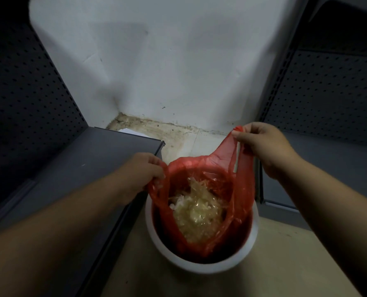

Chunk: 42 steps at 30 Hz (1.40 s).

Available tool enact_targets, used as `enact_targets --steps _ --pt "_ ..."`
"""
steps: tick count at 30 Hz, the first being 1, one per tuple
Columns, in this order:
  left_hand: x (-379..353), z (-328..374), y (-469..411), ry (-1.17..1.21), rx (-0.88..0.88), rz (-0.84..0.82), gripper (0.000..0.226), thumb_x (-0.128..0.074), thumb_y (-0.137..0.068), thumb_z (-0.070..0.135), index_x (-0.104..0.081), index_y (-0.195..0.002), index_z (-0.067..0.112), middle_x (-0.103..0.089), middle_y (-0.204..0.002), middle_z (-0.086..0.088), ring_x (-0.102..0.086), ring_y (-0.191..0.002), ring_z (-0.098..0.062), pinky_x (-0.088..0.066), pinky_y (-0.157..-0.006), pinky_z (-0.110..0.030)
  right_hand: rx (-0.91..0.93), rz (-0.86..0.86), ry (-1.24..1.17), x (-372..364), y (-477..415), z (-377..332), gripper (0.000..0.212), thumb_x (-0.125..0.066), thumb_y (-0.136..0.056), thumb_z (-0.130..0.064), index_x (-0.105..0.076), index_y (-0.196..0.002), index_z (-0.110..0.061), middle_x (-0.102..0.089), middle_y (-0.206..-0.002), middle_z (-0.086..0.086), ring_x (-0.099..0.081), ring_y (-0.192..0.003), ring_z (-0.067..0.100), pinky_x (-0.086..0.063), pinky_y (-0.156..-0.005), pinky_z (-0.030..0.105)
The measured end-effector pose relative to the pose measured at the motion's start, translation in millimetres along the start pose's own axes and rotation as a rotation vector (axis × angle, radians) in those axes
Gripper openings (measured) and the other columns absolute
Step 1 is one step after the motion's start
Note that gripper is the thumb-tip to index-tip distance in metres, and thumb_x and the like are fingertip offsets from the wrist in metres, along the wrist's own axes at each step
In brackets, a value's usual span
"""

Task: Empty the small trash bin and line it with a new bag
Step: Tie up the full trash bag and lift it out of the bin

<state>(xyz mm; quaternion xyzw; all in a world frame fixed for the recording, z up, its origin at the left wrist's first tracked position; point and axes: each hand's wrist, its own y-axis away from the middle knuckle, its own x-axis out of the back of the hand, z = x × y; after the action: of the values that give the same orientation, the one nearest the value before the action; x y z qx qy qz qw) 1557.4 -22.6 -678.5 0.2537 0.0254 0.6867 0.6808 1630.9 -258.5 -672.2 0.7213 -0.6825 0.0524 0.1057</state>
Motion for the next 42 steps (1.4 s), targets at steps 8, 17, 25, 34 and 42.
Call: enact_targets --steps 8,17,25,34,42 --pt "24.4 4.4 3.2 -0.377 -0.340 -0.025 0.039 -0.057 -0.082 -0.011 -0.063 -0.077 0.028 -0.066 -0.079 0.002 -0.062 -0.073 -0.009 -0.050 -0.072 -0.025 0.175 0.054 -0.190 -0.1 12.0 -5.6 0.026 -0.065 -0.085 -0.006 -0.054 -0.064 -0.016 -0.066 -0.087 -0.002 -0.061 -0.075 0.007 -0.049 -0.074 0.027" --pt "-15.5 -37.7 -10.2 -0.409 -0.468 0.591 0.016 -0.050 -0.093 0.012 -0.065 -0.096 0.008 -0.057 -0.094 -0.006 -0.047 -0.083 -0.010 -0.030 -0.059 -0.013 0.139 0.126 -0.171 -4.3 12.8 -4.9 0.015 -0.063 -0.088 -0.009 -0.060 -0.074 -0.012 -0.066 -0.073 0.006 -0.062 -0.065 0.013 -0.053 -0.071 0.030" --pt "-70.7 -8.1 -8.0 0.411 -0.312 0.523 0.031 -0.030 -0.100 0.026 -0.053 -0.079 0.026 -0.070 -0.085 0.003 -0.065 -0.079 -0.015 -0.052 -0.071 -0.030 0.214 0.045 0.594 -1.0 15.7 -22.5 0.021 -0.066 -0.085 -0.025 -0.063 -0.081 -0.004 -0.070 -0.081 0.008 -0.064 -0.077 0.025 -0.047 -0.065 0.032" --pt "-85.7 15.4 -19.4 0.207 -0.483 0.100 0.023 -0.045 -0.094 0.019 -0.067 -0.096 0.012 -0.054 -0.066 -0.017 -0.050 -0.060 -0.016 -0.045 -0.054 -0.030 0.254 -0.047 0.686 -12.4 13.1 -34.7 0.027 -0.071 -0.082 -0.026 -0.064 -0.088 -0.002 -0.071 -0.087 0.014 -0.066 -0.084 0.029 -0.054 -0.081 0.042" --pt "-103.5 24.7 -29.1 0.290 -0.286 -0.036 0.062 -0.023 -0.095 0.056 -0.062 -0.060 0.020 -0.058 -0.047 0.006 -0.056 -0.048 -0.006 -0.049 -0.053 -0.021 0.262 -0.074 0.373 -16.3 7.9 -30.8 0.020 -0.067 -0.087 -0.023 -0.065 -0.074 -0.007 -0.065 -0.068 0.005 -0.057 -0.062 0.015 -0.049 -0.065 0.034"
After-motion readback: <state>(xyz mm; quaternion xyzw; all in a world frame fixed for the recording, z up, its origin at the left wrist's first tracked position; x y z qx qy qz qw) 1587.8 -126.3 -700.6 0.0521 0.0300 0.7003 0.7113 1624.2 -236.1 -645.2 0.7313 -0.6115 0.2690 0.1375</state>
